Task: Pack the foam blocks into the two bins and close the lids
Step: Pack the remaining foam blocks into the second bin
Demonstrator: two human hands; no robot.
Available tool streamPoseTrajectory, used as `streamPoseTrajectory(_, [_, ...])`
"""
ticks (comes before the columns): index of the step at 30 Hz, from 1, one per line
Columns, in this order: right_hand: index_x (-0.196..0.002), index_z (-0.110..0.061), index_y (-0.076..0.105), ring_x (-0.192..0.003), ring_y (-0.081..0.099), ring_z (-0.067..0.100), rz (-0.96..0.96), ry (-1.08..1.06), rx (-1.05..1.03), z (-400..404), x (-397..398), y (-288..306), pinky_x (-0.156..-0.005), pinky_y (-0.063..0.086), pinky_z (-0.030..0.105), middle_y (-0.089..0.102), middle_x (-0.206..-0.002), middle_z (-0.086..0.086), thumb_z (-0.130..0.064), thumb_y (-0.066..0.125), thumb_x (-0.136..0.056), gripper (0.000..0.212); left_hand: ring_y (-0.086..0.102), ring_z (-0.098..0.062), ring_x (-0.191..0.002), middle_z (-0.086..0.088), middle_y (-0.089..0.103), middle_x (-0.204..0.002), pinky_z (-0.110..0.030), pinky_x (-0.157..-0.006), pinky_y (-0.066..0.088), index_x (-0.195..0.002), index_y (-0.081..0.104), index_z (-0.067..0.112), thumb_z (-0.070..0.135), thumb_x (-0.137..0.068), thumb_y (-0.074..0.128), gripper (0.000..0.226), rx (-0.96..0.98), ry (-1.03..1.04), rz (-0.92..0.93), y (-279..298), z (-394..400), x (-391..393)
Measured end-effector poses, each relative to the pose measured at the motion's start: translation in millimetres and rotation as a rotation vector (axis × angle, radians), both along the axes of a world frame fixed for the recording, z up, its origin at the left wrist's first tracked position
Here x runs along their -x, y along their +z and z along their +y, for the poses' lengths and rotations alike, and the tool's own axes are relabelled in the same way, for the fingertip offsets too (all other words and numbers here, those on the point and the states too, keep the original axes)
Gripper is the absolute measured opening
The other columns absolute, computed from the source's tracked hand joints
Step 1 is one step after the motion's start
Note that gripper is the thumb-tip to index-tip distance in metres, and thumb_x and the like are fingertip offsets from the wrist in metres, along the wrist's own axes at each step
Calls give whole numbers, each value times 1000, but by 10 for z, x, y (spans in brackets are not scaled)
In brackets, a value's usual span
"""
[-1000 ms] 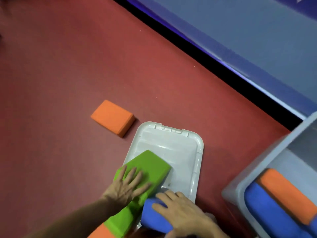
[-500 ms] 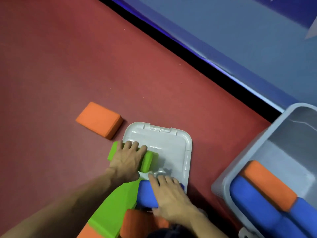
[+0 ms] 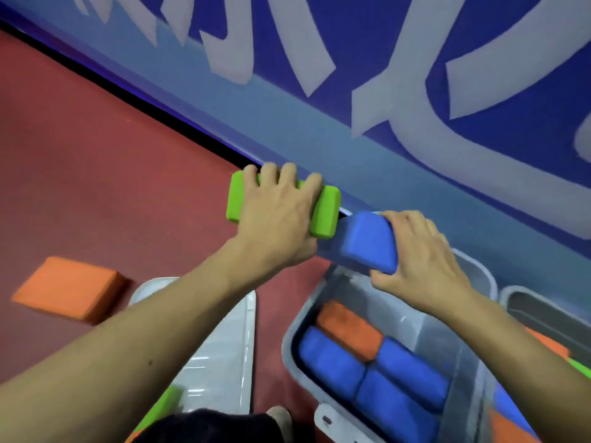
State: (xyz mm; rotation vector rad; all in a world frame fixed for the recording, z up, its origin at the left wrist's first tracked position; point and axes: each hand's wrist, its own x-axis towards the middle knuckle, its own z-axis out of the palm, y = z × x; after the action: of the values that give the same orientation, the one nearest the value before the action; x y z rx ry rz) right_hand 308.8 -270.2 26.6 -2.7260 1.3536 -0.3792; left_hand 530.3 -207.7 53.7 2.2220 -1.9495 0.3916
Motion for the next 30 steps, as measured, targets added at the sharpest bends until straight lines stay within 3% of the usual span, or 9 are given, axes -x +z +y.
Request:
streamPoseTrajectory(7, [-126,-18,47,-91,54,34,169,-231,-171,166,1483,-925,-80,46,45,52,-106,5,-45,58,-56,76,46,-32,-103,-9,49,-112,-52,-101,27,-121,45,24,36,-57,67,69,-287,-362,45,-691,-399,1467])
streamPoseTrajectory(11, [-137,-14,42,-100,55,30,179,-254,-300,170,1839,-1471,-90,44,42,54,-116,3,-52,48,-63,84,43,-34,-112,-11,45,-121,-59,-109,18,-130,38,22,44,-69,65,70,-575,-367,22,-1306,-525,1758])
streamPoseTrajectory(14, [-140,-7,40,-111,55,32,177,-220,-301,147,1878,-1877,-95,44,46,56,-125,10,-56,45,-69,86,37,-36,-121,-12,42,-128,-64,-112,10,-139,29,20,43,-72,63,79,-656,-337,-59,-1790,-642,1860])
streamPoseTrajectory(17, [-146,-7,30,-131,41,35,219,-241,-369,210,1797,-2322,-106,34,53,44,-143,13,-70,35,-82,90,11,-44,-143,-17,28,-149,-67,-112,-3,-152,7,17,48,-74,58,98,-733,-276,-53,-2243,-716,1935])
streamPoseTrajectory(20, [-147,-8,28,-135,35,36,237,-301,-422,234,1711,-2628,-109,29,56,39,-149,14,-78,16,-84,95,-12,-44,-145,-16,4,-161,-67,-110,-9,-153,-14,17,49,-75,52,108,-812,-246,-47,-2597,-774,1967])
streamPoseTrajectory(25, [-152,-13,12,-144,16,30,272,-285,-444,79,1677,-2740,-117,9,50,21,-158,9,-85,4,-76,105,-22,-43,-143,-15,-10,-162,-67,-107,-14,-151,-21,19,43,-72,48,108,-897,-218,19,-2864,-927,1990])
streamPoseTrajectory(30, [-150,-18,-13,-146,-4,23,394,-253,-562,-40,1641,-2650,-117,-1,43,-3,-161,2,-91,-15,-55,120,-20,-39,-145,-18,-13,-161,-59,-114,-9,-153,-17,17,42,-76,53,106,-848,-328,72,-2798,-793,1798])
